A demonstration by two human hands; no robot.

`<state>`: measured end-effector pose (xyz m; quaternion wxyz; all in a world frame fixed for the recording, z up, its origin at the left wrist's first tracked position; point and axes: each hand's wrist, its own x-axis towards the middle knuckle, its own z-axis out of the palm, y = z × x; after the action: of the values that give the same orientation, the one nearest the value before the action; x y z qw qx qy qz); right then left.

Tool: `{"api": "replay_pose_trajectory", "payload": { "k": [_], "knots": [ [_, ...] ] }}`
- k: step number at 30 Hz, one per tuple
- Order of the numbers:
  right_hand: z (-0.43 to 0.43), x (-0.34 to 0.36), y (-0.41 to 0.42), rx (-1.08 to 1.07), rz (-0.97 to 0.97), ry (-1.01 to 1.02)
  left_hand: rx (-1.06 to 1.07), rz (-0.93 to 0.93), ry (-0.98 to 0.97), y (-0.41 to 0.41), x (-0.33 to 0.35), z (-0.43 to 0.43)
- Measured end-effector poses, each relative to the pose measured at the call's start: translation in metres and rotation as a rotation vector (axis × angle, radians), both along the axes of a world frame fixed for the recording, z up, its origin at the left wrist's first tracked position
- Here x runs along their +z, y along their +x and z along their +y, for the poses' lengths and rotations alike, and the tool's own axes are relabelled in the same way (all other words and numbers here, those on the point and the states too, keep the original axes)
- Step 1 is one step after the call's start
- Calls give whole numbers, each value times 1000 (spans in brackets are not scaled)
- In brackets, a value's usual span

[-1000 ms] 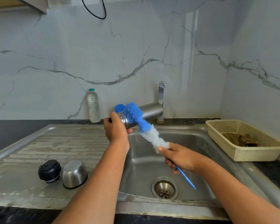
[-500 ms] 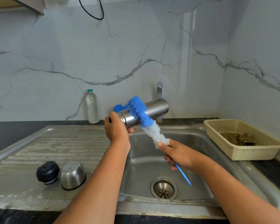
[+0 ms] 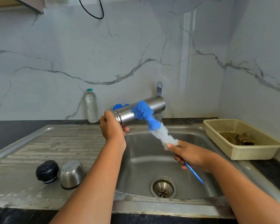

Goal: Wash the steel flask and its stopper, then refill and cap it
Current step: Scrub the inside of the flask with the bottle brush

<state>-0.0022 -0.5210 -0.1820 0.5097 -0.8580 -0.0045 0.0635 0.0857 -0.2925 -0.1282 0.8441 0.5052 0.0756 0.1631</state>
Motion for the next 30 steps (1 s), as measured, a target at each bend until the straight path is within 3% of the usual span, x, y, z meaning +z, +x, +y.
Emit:
{"api": "replay_pose_trajectory", "payload": {
  "k": [12,30],
  "knots": [
    [-11,-1,1,-58,-27,8,-10,18,-62,4,-1,7],
    [-20,-2,9,-180,-97,128,-71,-73,0,-4,2,-4]
  ]
}}
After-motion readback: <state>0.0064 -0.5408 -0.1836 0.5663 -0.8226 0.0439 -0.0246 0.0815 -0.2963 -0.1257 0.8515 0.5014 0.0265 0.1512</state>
